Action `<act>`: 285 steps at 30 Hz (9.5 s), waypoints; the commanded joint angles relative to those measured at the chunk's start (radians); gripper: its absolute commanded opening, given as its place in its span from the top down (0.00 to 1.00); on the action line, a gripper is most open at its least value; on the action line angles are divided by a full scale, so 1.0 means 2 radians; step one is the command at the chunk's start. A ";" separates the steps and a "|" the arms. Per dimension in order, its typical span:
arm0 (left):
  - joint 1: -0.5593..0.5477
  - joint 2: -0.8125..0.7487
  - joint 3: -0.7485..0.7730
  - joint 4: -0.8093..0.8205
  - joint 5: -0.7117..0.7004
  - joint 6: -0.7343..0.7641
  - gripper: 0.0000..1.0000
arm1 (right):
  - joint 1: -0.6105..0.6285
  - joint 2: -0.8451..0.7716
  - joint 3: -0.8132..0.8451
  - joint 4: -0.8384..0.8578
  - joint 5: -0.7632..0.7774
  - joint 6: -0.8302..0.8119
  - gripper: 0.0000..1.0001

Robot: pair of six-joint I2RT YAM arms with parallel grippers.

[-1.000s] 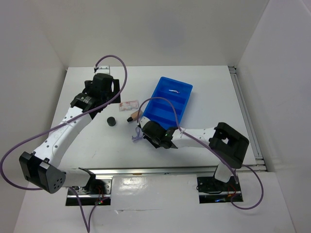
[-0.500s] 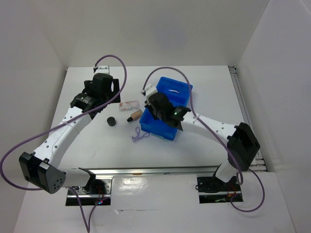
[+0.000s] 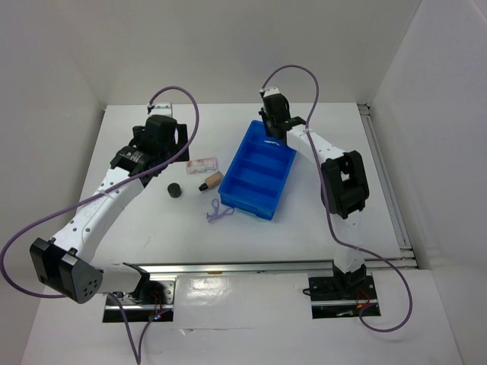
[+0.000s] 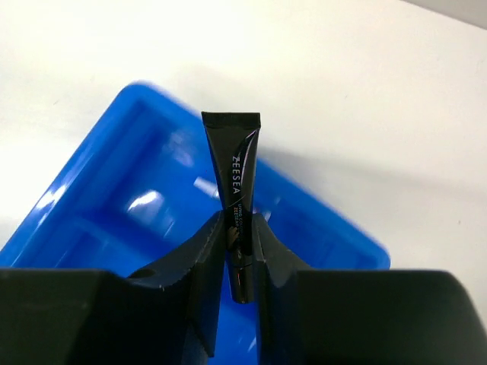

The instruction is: Organize the makeup

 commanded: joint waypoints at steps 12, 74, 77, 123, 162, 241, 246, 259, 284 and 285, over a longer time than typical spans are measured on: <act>-0.002 0.006 0.001 0.002 -0.012 0.001 0.00 | -0.008 -0.004 0.031 0.003 -0.001 -0.007 0.35; -0.002 -0.062 0.010 -0.002 -0.077 -0.056 0.04 | 0.294 -0.100 -0.195 0.015 -0.162 0.165 0.42; -0.002 -0.066 0.022 -0.007 -0.089 -0.062 0.04 | 0.304 -0.081 -0.180 0.020 -0.157 0.165 0.43; 0.013 0.015 0.158 -0.029 -0.106 -0.054 0.02 | 0.209 -0.175 0.003 -0.133 -0.016 0.224 1.00; 0.013 0.121 0.079 -0.095 0.026 -0.087 0.04 | -0.016 0.030 0.100 -0.130 -0.085 0.410 1.00; 0.013 -0.014 0.049 -0.106 0.041 -0.073 0.04 | 0.270 -0.168 -0.263 -0.099 -0.067 0.098 0.86; 0.013 -0.014 0.059 -0.106 0.026 -0.067 0.04 | 0.270 -0.215 -0.218 -0.120 -0.034 0.060 0.86; 0.013 -0.024 0.070 -0.106 0.006 -0.067 0.02 | 0.135 -0.198 -0.124 -0.068 0.048 -0.043 0.86; 0.013 -0.005 0.070 -0.115 0.025 -0.072 0.02 | 0.009 -0.050 -0.101 0.097 -0.005 -0.135 0.70; 0.013 -0.005 0.070 -0.115 0.025 -0.072 0.02 | 0.009 -0.050 -0.095 0.097 -0.005 -0.135 0.65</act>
